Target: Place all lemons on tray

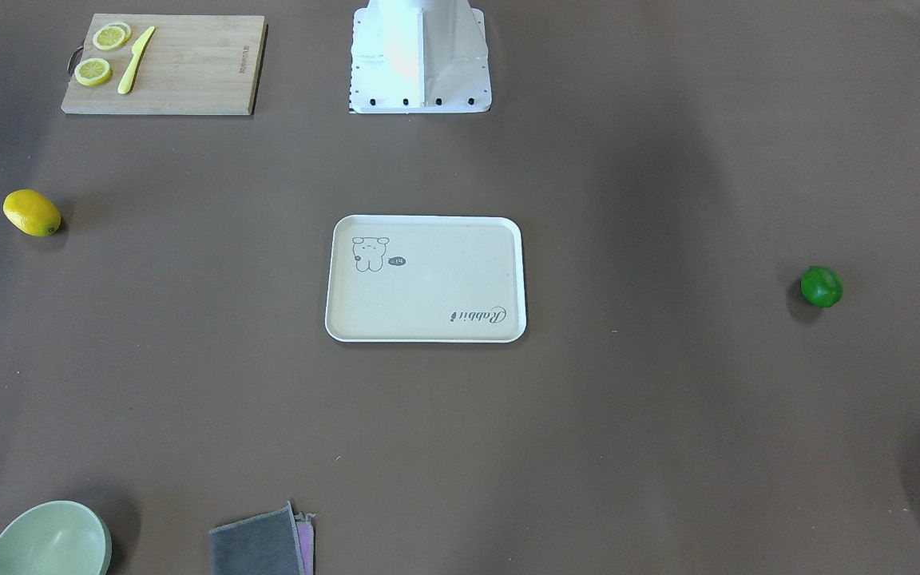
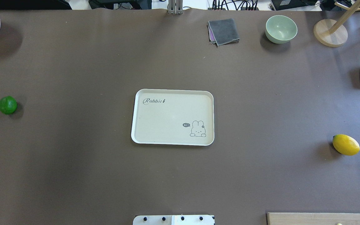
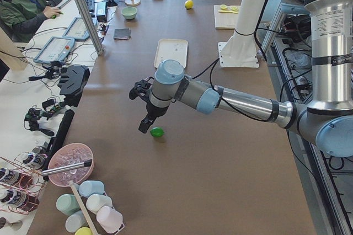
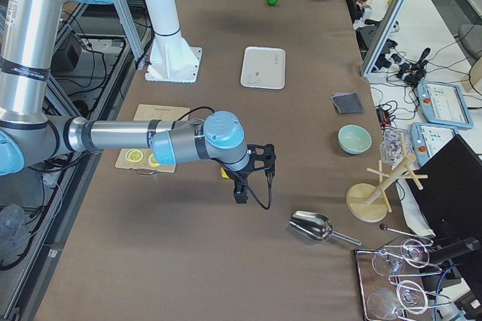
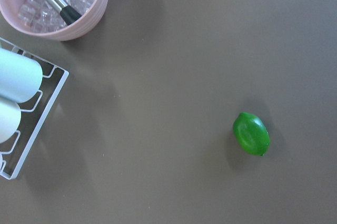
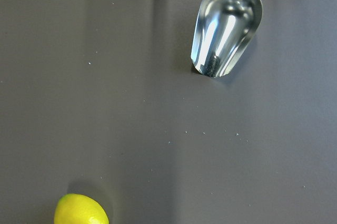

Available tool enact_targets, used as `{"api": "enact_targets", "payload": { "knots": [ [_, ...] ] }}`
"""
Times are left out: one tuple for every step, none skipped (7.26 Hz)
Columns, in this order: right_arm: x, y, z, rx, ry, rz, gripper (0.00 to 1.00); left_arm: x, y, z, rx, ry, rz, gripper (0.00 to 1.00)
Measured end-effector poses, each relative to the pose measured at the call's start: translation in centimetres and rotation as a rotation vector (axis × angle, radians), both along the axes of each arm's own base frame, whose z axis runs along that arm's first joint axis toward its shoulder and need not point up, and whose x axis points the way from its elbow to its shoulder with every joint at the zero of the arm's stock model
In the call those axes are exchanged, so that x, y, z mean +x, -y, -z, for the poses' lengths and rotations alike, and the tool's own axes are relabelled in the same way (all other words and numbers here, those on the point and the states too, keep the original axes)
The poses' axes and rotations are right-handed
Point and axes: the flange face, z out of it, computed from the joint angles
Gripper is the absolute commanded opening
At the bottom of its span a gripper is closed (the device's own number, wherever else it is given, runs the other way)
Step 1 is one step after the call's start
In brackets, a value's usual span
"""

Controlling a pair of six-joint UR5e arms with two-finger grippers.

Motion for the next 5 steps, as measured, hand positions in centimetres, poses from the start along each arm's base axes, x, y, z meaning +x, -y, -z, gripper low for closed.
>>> {"api": "enact_targets", "payload": {
  "knots": [
    [0.2, 0.0, 0.6, 0.035, 0.015, -0.009, 1.00, 0.3, 1.0, 0.4, 0.042, -0.043, -0.009, 0.98],
    [0.3, -0.4, 0.5, 0.070, 0.023, -0.015, 1.00, 0.7, 1.7, 1.2, 0.059, -0.093, -0.016, 0.98],
    [0.3, -0.9, 0.2, 0.103, 0.023, -0.018, 1.00, 0.9, 2.2, 1.8, 0.070, -0.120, -0.019, 0.98],
    [0.3, -1.0, 0.3, 0.138, 0.020, -0.020, 1.00, 0.9, 2.5, 1.9, 0.083, -0.131, -0.021, 0.98],
    [0.0, -1.0, 0.4, 0.156, 0.022, -0.014, 1.00, 1.2, 2.7, 1.7, 0.097, -0.134, -0.027, 0.98]
  ]
}}
